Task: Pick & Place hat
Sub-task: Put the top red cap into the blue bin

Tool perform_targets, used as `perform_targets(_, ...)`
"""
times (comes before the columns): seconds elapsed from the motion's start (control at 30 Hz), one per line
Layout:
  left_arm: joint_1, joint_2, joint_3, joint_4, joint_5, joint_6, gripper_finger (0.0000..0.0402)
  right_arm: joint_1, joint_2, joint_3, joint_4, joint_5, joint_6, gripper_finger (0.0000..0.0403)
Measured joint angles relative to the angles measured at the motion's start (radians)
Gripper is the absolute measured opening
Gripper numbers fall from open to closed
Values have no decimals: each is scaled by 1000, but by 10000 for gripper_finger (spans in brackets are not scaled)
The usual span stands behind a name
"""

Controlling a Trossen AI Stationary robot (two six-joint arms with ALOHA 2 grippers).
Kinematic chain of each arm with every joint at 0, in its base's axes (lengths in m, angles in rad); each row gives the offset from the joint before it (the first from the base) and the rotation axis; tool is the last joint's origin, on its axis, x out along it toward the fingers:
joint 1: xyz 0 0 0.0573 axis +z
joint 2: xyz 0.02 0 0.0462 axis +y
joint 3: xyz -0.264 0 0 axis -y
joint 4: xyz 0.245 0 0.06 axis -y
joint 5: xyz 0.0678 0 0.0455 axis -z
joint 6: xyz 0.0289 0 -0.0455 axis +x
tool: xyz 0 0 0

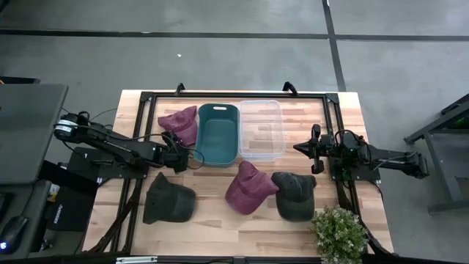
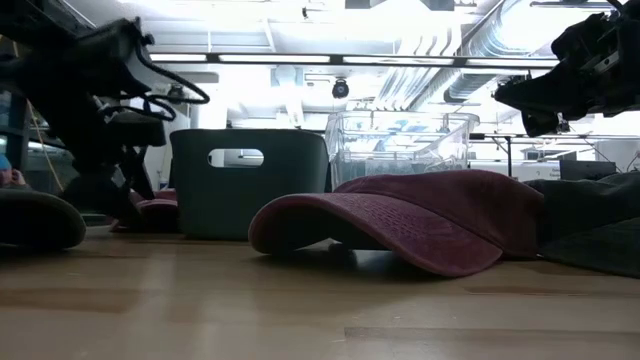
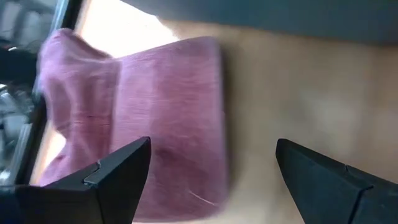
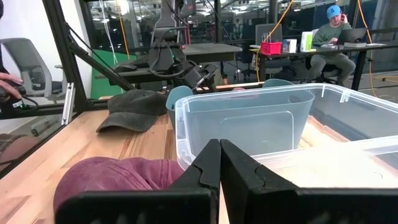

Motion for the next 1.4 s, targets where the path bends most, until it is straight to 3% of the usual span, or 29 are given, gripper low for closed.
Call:
perform_targets(0.27, 59, 88, 2, 24, -38, -58, 337, 0, 0, 0, 0, 0, 0, 0)
perform_targets(0.63, 74, 95, 0, 21, -92, -58, 331, 0, 0, 0, 0, 0, 0, 0)
perform_targets(0.93, 73, 96, 0, 34, -137, -196, 258, 0, 0, 0, 0, 0, 0, 0)
perform_targets(1.4, 71, 96, 0, 42, -179, -239, 148, 0, 0, 0, 0, 0, 0, 0)
